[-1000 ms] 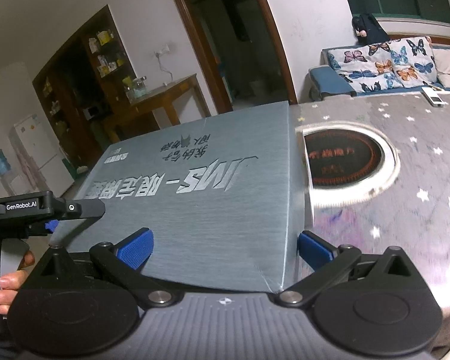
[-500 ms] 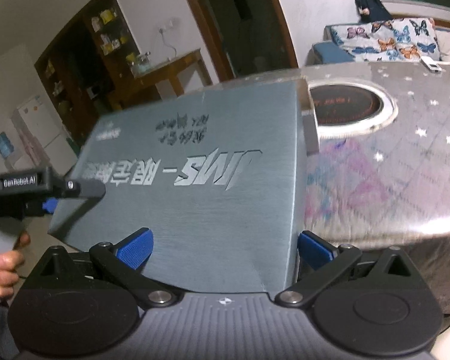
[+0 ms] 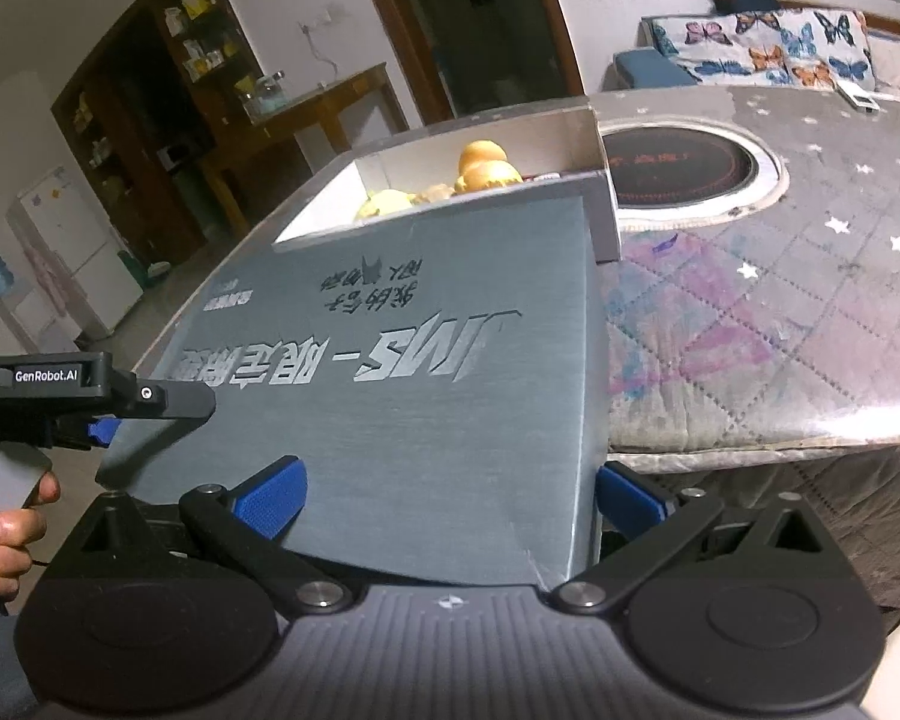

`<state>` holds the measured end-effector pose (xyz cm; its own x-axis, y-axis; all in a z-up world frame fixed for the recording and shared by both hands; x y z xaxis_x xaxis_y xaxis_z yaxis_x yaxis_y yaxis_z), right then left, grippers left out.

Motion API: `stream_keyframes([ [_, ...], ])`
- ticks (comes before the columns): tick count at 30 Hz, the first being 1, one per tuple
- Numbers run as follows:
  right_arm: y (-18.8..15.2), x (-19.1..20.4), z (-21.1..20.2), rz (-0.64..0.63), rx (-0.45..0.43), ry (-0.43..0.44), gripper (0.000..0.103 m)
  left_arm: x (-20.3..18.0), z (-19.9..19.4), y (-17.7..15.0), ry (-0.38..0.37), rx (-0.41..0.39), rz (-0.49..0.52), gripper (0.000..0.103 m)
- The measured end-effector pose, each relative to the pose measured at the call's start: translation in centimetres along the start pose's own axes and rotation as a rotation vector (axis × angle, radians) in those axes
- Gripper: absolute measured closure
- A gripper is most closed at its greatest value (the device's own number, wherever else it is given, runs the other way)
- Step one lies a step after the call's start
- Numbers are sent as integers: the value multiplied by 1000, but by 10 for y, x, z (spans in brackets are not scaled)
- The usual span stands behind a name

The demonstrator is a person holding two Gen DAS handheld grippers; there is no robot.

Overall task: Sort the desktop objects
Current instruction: 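Carry the held lid over the white box with both grippers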

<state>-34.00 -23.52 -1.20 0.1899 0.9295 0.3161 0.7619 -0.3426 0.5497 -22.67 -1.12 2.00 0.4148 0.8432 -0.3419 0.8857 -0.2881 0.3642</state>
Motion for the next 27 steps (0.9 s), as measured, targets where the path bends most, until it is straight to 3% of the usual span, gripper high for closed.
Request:
stream_keyframes([
  [12, 15, -13, 12, -11, 17, -9, 0, 1, 11, 10, 17, 28, 9, 8],
  [27, 33, -24, 23, -16, 49, 19, 0, -22, 14, 20, 93, 55, 162, 6],
])
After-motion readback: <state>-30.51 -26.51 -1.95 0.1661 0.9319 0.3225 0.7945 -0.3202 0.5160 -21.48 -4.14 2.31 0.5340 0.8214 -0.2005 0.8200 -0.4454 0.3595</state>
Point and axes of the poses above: each gripper's, at about its wrist camera, not at the fingertips, and z roughly the way its jaws point, x to its left, y to its top, the point moved 6 cm from there along z, roughly the way its jaws point, and after that the axes turned 11 degrees about x, right-handed, at the moved point
